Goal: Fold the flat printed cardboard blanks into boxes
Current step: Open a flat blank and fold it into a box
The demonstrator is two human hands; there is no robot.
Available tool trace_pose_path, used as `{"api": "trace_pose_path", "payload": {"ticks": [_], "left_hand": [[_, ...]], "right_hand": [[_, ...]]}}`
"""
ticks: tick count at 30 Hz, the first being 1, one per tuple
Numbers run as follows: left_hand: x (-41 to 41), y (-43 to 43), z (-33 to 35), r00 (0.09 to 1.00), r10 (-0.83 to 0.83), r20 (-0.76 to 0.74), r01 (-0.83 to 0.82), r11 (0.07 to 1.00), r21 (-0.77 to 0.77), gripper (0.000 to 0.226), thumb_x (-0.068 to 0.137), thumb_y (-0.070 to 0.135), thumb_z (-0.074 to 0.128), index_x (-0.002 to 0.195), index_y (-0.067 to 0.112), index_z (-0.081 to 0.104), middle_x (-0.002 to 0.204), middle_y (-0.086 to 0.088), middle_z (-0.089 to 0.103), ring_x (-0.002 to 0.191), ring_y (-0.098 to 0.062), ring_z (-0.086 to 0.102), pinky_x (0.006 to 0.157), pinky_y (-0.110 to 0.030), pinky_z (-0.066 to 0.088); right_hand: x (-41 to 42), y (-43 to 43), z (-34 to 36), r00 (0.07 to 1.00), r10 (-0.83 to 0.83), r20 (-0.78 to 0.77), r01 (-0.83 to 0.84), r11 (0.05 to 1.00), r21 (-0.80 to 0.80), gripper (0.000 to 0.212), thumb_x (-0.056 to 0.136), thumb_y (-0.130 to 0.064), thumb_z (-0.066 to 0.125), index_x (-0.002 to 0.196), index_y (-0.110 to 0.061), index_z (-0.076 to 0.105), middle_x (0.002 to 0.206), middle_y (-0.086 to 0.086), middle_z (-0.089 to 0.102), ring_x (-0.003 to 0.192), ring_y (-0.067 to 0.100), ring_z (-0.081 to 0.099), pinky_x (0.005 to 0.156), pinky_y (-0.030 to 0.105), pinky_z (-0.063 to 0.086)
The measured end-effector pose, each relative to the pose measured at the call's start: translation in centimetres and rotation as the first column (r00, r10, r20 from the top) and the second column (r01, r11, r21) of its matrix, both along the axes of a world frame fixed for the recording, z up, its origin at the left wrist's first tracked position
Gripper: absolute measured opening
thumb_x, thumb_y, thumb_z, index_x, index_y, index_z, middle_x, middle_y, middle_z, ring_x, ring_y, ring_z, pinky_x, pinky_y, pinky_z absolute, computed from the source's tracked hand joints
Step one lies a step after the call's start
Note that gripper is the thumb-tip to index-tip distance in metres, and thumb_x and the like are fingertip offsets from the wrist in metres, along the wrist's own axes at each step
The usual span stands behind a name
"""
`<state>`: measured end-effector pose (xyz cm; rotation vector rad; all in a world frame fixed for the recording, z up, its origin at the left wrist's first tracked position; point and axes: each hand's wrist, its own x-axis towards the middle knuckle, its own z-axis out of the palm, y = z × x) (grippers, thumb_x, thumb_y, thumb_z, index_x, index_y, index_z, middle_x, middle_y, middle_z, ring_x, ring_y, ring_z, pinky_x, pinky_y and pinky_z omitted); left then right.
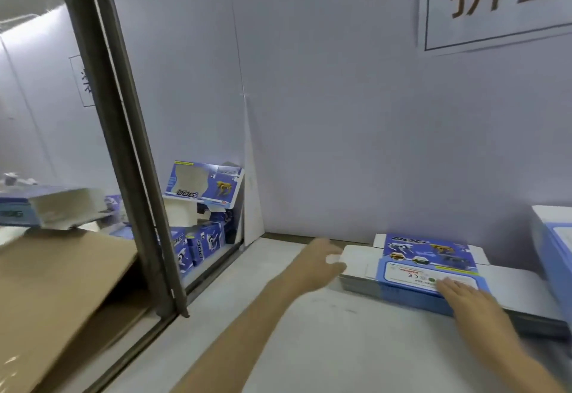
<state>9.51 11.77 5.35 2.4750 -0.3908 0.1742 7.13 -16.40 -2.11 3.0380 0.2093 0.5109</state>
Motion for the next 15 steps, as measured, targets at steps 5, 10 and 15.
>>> {"api": "trace_pose_path", "payload": {"ticks": [5, 10, 15], "left_hand": [[-0.7, -8.7, -3.9, 0.954, -0.151, 0.258, 0.007, 0.873, 0.487, 0.053, 0.102, 0.024, 0.039, 0.152, 0.015, 0.023, 0.161, -0.005, 0.015, 0.148, -0.02, 0.01, 0.119, -0.043, 0.002], [-2.0, -11.6, -4.3, 0.847, -0.323, 0.423, 0.11, 0.884, 0.454, 0.04, 0.085, 0.007, 0.065, 0.124, 0.016, 0.063, 0.127, -0.004, 0.064, 0.116, -0.02, 0.06, 0.093, -0.03, 0.049], [-3.7, -9.1, -0.1, 0.744, 0.015, 0.668, -0.099, 0.991, 0.087, 0.024, 0.09, 0.009, 0.064, 0.112, 0.013, 0.07, 0.094, -0.004, 0.074, 0.077, -0.028, 0.069, 0.062, -0.034, 0.053]], "right_hand": [[-1.5, -0.1, 1.2, 0.996, 0.084, 0.034, -0.087, 0.993, 0.079, 0.059, 0.087, -0.012, 0.064, 0.141, -0.029, 0.047, 0.146, -0.012, 0.047, 0.132, 0.01, 0.046, 0.103, 0.018, 0.035], [-4.3, 0.3, 3.0, 0.909, 0.277, 0.312, -0.335, 0.93, 0.15, 0.052, 0.029, -0.008, 0.099, 0.074, -0.02, 0.076, 0.069, -0.006, 0.073, 0.055, 0.016, 0.068, 0.051, 0.02, 0.054], [-6.7, 1.1, 7.5, 0.722, 0.243, 0.648, -0.437, 0.886, 0.156, 0.045, 0.069, 0.015, 0.075, 0.111, 0.002, 0.07, 0.12, 0.016, 0.067, 0.115, 0.034, 0.062, 0.097, 0.048, 0.05]]}}
